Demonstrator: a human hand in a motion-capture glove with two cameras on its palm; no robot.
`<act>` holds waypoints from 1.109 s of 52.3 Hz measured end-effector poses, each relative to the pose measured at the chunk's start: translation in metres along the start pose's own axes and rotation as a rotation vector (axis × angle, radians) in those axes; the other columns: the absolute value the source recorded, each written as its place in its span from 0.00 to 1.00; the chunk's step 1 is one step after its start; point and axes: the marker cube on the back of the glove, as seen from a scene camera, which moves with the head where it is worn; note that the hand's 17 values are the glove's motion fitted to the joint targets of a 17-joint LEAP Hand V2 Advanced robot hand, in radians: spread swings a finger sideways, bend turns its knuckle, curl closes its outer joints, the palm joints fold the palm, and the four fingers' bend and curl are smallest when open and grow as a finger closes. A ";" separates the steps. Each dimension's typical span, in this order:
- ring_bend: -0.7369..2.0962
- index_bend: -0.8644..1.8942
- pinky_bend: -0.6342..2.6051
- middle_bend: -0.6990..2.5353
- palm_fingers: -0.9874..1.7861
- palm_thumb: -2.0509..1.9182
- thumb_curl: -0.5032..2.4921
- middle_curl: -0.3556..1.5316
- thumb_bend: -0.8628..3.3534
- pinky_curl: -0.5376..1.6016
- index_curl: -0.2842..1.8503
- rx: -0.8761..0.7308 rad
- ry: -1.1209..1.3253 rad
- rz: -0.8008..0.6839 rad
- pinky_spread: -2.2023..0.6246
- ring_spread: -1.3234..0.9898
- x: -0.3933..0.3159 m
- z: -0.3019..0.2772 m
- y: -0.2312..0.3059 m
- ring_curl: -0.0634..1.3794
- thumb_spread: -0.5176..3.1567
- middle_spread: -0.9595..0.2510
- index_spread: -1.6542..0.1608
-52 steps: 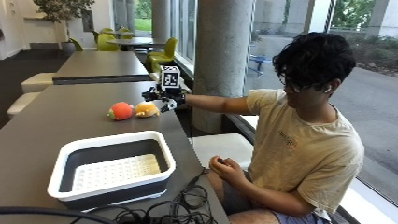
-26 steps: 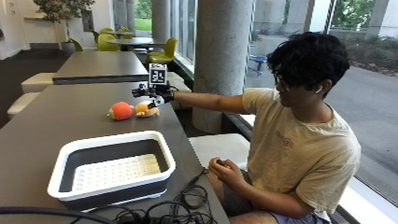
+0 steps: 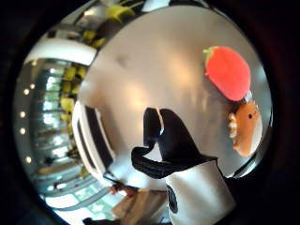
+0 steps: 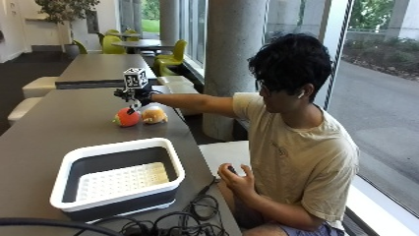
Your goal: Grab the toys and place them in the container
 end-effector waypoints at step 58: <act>0.52 0.39 0.51 0.34 0.62 0.70 0.38 0.39 0.26 0.41 0.26 0.282 -0.433 -0.447 0.66 0.39 -0.075 -0.047 0.013 0.39 0.45 0.57 0.72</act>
